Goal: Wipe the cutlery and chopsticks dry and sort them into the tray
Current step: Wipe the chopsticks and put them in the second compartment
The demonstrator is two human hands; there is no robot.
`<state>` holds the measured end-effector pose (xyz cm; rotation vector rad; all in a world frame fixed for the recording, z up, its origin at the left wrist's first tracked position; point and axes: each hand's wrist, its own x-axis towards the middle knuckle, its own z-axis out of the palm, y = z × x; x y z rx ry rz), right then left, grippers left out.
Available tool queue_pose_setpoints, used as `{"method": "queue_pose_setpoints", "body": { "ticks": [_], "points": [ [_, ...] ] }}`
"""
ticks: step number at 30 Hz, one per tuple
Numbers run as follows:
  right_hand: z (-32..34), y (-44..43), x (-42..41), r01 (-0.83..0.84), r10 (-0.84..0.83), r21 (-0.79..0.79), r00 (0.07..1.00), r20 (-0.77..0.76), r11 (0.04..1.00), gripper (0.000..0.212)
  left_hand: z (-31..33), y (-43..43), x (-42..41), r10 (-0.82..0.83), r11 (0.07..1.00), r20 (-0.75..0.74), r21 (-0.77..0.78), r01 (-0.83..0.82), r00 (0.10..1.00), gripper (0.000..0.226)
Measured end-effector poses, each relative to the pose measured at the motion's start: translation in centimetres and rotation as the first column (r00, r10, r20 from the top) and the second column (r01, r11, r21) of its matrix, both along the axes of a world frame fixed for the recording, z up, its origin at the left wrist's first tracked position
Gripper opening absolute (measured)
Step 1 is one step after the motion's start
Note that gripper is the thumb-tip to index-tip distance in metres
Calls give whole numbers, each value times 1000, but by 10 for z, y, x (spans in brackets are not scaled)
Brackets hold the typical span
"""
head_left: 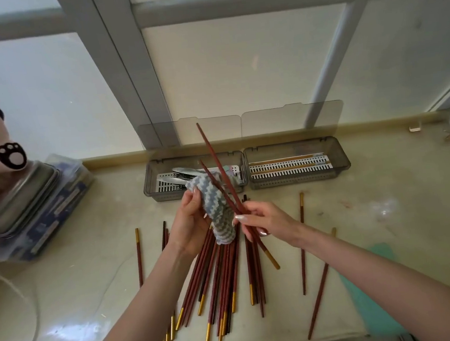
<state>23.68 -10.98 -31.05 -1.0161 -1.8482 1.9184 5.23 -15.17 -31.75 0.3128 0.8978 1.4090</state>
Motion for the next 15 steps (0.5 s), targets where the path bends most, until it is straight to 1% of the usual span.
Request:
{"method": "queue_pose_setpoints", "body": {
  "ticks": [2, 5, 7, 9, 11, 13, 15],
  "points": [
    [0, -4, -1, -41, 41, -25, 999, -16, 999, 23, -1, 1, -2, 19, 1000, -20, -11, -19, 1000, 10],
    [1, -7, -5, -92, 87, -100, 995, -48, 991, 22, 0, 1, 1, -7, 1000, -88, -25, 5, 996, 24],
    [0, -7, -8, -74, 68, -133, 997, -48, 988, 23, 1, 1, 5, -52, 997, -141, -55, 44, 989, 28],
    [0, -7, -10, -49, 42, -170, 998, -40, 984, 27, 2, 1, 7, -63, 995, -205, -90, 45, 977, 22],
    [-1, -8, -10, -47, 43, -194, 999, -24, 980, 29, 2, 4, 6, -24, 992, -265, -128, -10, 964, 15],
    [-1, -6, -8, -69, 69, -199, 998, -9, 977, 30, 2, 8, 5, 22, 984, -282, -162, -70, 959, 10],
    [-2, -4, -6, -105, 110, -201, 994, 13, 974, 31, 1, 12, 3, 81, 972, -263, -192, -134, 961, 9]
  ]
}}
